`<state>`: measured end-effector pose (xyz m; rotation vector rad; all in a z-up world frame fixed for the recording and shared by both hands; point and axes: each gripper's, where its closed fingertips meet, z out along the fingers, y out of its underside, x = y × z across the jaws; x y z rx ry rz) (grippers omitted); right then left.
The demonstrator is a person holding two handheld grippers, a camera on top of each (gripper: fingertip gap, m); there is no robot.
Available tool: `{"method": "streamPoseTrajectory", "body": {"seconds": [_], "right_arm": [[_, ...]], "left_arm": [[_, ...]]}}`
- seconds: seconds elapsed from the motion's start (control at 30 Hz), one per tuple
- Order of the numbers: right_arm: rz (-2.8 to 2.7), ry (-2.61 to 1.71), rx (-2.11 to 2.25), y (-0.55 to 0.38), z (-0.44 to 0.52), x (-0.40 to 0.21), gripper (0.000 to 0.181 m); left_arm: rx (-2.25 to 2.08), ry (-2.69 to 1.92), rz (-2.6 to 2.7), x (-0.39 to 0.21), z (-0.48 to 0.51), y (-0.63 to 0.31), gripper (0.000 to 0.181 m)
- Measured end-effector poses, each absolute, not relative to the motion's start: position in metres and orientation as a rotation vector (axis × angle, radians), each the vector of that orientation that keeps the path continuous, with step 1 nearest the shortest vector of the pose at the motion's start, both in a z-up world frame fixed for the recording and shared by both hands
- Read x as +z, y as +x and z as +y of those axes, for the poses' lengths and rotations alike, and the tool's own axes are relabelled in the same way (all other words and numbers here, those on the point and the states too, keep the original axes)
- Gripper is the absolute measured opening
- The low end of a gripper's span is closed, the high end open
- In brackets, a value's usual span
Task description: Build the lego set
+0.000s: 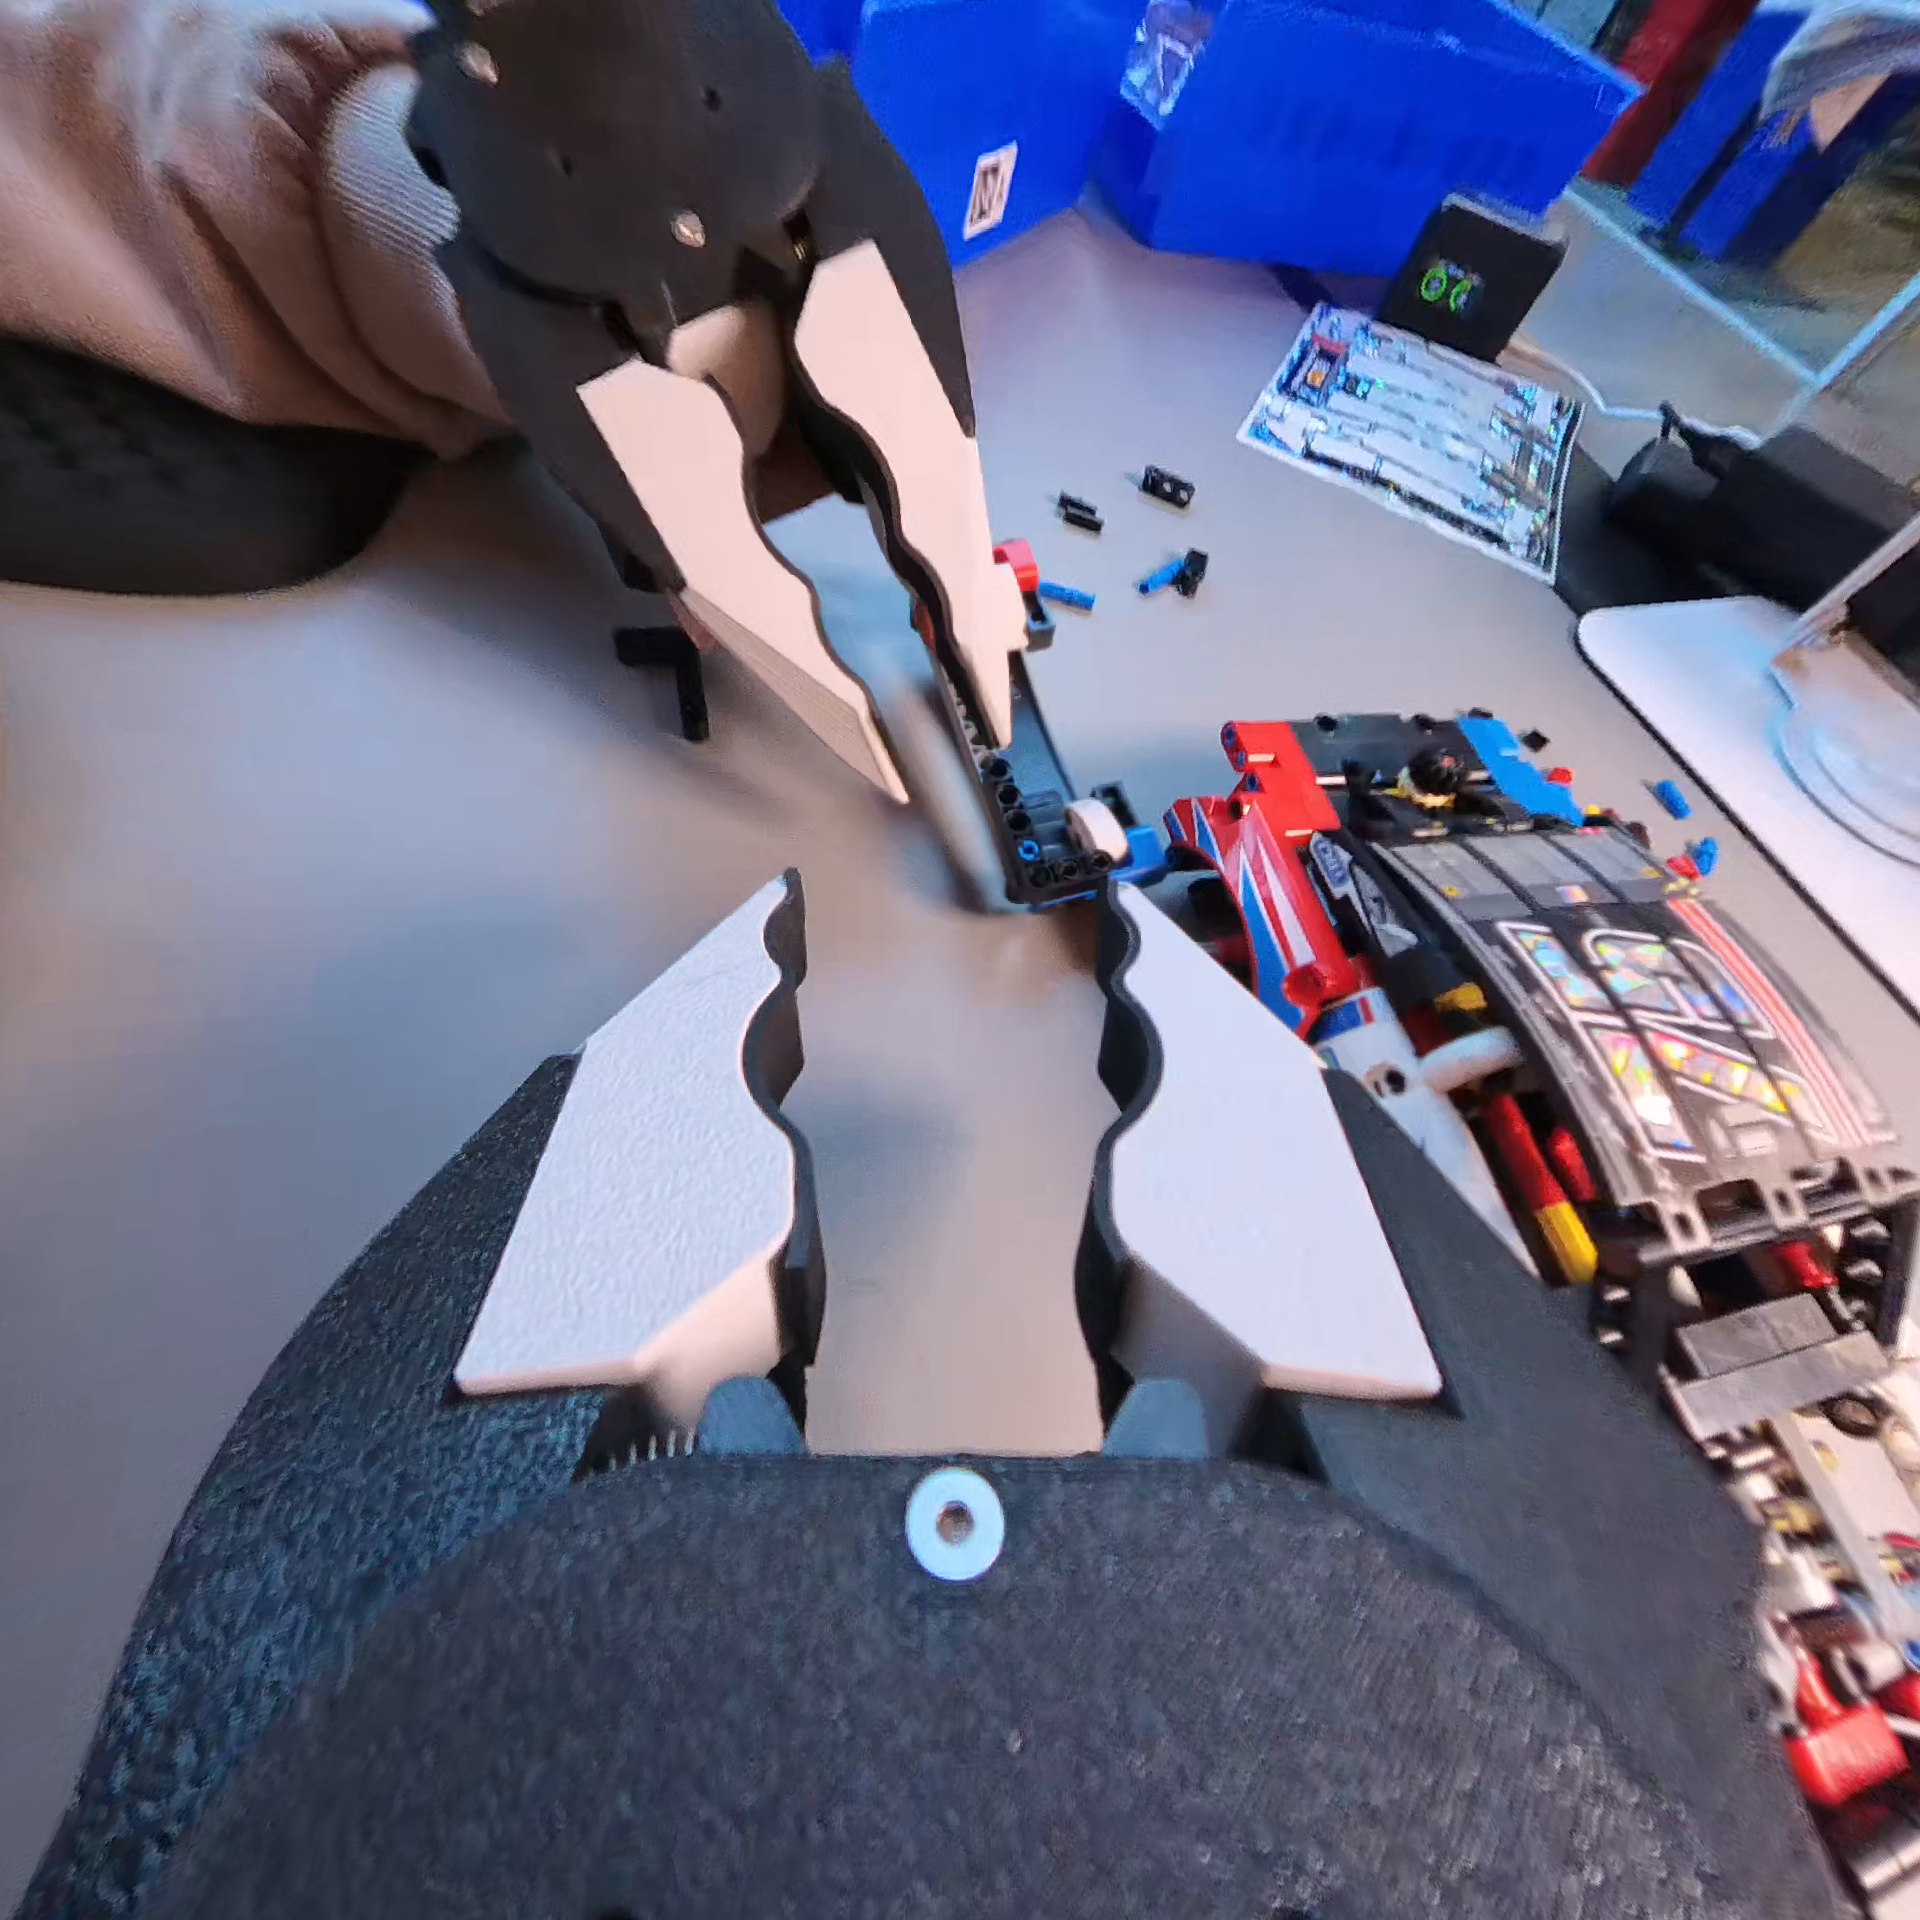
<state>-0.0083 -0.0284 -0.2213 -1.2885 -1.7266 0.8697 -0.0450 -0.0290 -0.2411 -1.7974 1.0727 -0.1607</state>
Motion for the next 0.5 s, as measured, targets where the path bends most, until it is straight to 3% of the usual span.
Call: {"method": "streamPoseTrajectory", "body": {"seconds": [0.07, 0.17, 0.37, 0.5], "right_arm": [[-1.758, -1.292, 0.831, -0.012, -0.028, -0.231, 0.054], [-1.809, -1.325, 0.742, -0.019, -0.018, -0.243, 0.05], [-1.871, -1.405, 0.671, -0.033, -0.004, -0.252, 0.046], [-1.875, -1.451, 0.661, -0.044, 0.0, -0.258, 0.044]], "left_arm": [[-0.136, -1.789, 1.078, -0.241, -0.027, -0.044, 0.018], [-0.156, -1.785, 1.029, -0.231, -0.023, -0.053, 0.025], [-0.293, -2.026, 0.898, -0.251, -0.019, -0.124, 0.075], [-0.391, -2.069, 0.918, -0.269, -0.021, -0.123, 0.065]]}}
